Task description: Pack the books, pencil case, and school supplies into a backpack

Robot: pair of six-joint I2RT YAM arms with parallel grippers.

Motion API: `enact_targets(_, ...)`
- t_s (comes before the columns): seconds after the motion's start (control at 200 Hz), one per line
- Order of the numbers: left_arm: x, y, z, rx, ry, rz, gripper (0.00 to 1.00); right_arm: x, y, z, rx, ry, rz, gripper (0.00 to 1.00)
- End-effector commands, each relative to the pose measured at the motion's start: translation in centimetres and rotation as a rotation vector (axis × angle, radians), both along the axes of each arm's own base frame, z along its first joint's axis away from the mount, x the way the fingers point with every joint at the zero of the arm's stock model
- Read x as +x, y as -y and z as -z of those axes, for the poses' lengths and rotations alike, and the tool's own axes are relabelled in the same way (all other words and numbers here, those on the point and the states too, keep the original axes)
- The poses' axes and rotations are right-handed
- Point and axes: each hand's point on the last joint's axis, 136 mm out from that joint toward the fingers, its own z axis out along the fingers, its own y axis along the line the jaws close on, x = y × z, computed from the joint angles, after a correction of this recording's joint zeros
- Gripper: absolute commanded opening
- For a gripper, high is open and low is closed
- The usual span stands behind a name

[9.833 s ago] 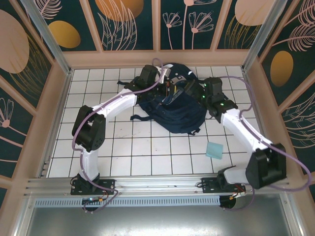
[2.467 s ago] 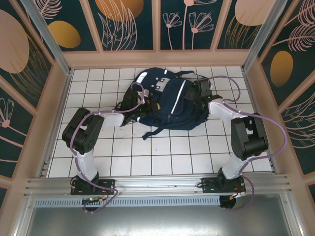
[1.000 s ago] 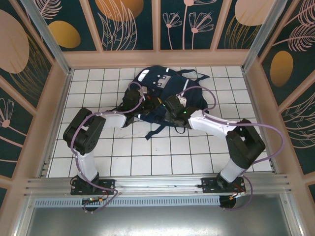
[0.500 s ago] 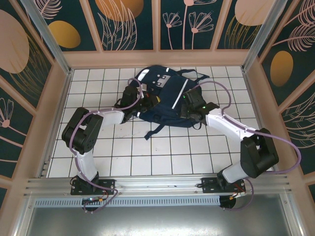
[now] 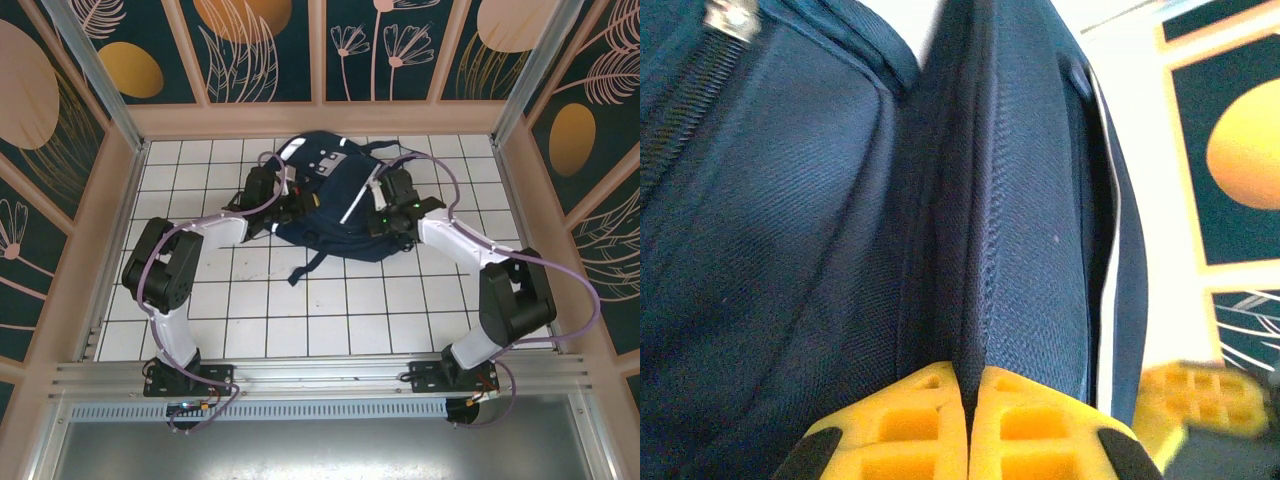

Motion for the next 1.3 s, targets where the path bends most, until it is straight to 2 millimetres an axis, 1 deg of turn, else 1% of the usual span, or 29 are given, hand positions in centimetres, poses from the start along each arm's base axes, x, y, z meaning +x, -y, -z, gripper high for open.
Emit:
enact_targets(0.0, 3.3, -0.1, -4.6, 0.007, 0.187, 0.002, 0.0, -3.6, -6.1, 0.7, 0.09, -0.067, -0.259, 0.0)
enact_targets(0.035, 3.8, 0.0, -4.8, 0.018, 0.197, 0.006, 0.0, -4.1, -7.2, 1.0, 0.109, -0.081, -0.285, 0.0)
enact_targets(0.065, 4.3, 0.1, -4.9, 0.026, 0.205, 0.011, 0.03, -4.6, -8.3, 1.0, 0.132, -0.088, -0.308, 0.0)
enact_targets(0.16, 5.4, 0.4, -5.2, 0.046, 0.213, 0.019, 0.19, -5.6, -11.8, 0.6, 0.202, -0.089, -0.369, 0.0)
enact_targets(0.245, 5.6, 0.4, -5.5, 0.06, 0.21, 0.014, 0.31, -5.1, -14.5, -0.4, 0.256, -0.047, -0.386, 0.0)
enact_targets(0.295, 5.7, -0.1, -5.6, 0.079, 0.21, -0.008, 0.38, -4.7, -15.9, -0.9, 0.301, -0.034, -0.393, 0.0)
enact_targets(0.345, 5.4, -0.9, -6.0, 0.094, 0.211, -0.036, 0.45, -4.4, -17.3, -1.5, 0.347, -0.027, -0.408, 0.0)
enact_targets(0.385, 5.2, -1.5, -6.2, 0.105, 0.209, -0.057, 0.54, -4.2, -18.3, -2.1, 0.372, -0.02, -0.418, 0.0)
enact_targets(0.455, 4.4, -2.8, -6.8, 0.12, 0.21, -0.092, 0.64, -3.9, -20.0, -2.9, 0.397, -0.003, -0.444, 0.0)
enact_targets(0.5, 3.7, -3.7, -6.8, 0.137, 0.205, -0.115, 0.71, -3.8, -20.9, -3.3, 0.409, 0.006, -0.456, 0.0)
enact_targets(0.55, 2.8, -4.6, -7.2, 0.151, 0.21, -0.14, 0.8, -3.5, -21.6, -3.4, 0.413, 0.008, -0.464, 0.0)
enact_targets(0.565, 2.7, -4.8, -6.8, 0.16, 0.202, -0.146, 0.8, -3.4, -21.7, -3.4, 0.412, 0.008, -0.463, 0.0)
enact_targets(0.575, 2.4, -5.0, -7.5, 0.16, 0.215, -0.153, 0.84, -3.3, -21.8, -3.5, 0.41, 0.009, -0.462, 0.0)
enact_targets(0.59, 2.1, -5.3, -7.7, 0.163, 0.216, -0.16, 0.86, -3.2, -21.9, -3.4, 0.407, 0.009, -0.46, 0.0)
enact_targets(0.655, 1.0, -6.3, -7.5, 0.188, 0.207, -0.186, 0.98, -2.7, -22.0, -3.3, 0.396, 0.009, -0.442, 0.0)
enact_targets(0.735, -0.3, -7.2, -6.8, 0.208, 0.187, -0.202, 0.99, -2.5, -22.0, -3.5, 0.411, 0.011, -0.422, 0.0)
enact_targets(0.861, -1.7, -7.9, -4.7, 0.214, 0.135, -0.219, 0.97, -2.9, -21.8, -3.9, 0.474, 0.005, -0.385, 0.0)
enact_targets(0.901, -1.8, -7.7, -4.4, 0.197, 0.121, -0.218, 0.96, -3.1, -21.7, -4.2, 0.5, 0.006, -0.375, 0.0)
enact_targets(0.916, -2.3, -7.8, -3.3, 0.2, 0.095, -0.214, 0.95, -3.2, -21.7, -4.4, 0.512, 0.008, -0.373, 0.0)
enact_targets(0.961, -2.6, -7.6, -2.1, 0.187, 0.059, -0.21, 0.94, -3.4, -21.6, -4.9, 0.54, 0.013, -0.363, 0.0)
enact_targets(1.116, -3.0, -7.0, 0.3, 0.112, -0.012, -0.217, 0.91, -4.2, -20.8, -6.4, 0.6, 0.041, -0.343, 0.0)
enact_targets(1.166, -3.0, -7.0, 0.8, 0.107, -0.026, -0.223, 0.9, -4.3, -20.5, -6.4, 0.592, 0.043, -0.335, 0.0)
enact_targets(1.216, -2.8, -7.1, 0.9, 0.109, -0.026, -0.232, 0.9, -4.3, -20.2, -6.2, 0.575, 0.041, -0.327, 0.0)
enact_targets(1.296, -2.6, -7.2, 0.3, 0.105, -0.007, -0.242, 0.9, -4.2, -19.9, -5.3, 0.543, 0.031, -0.317, 0.0)
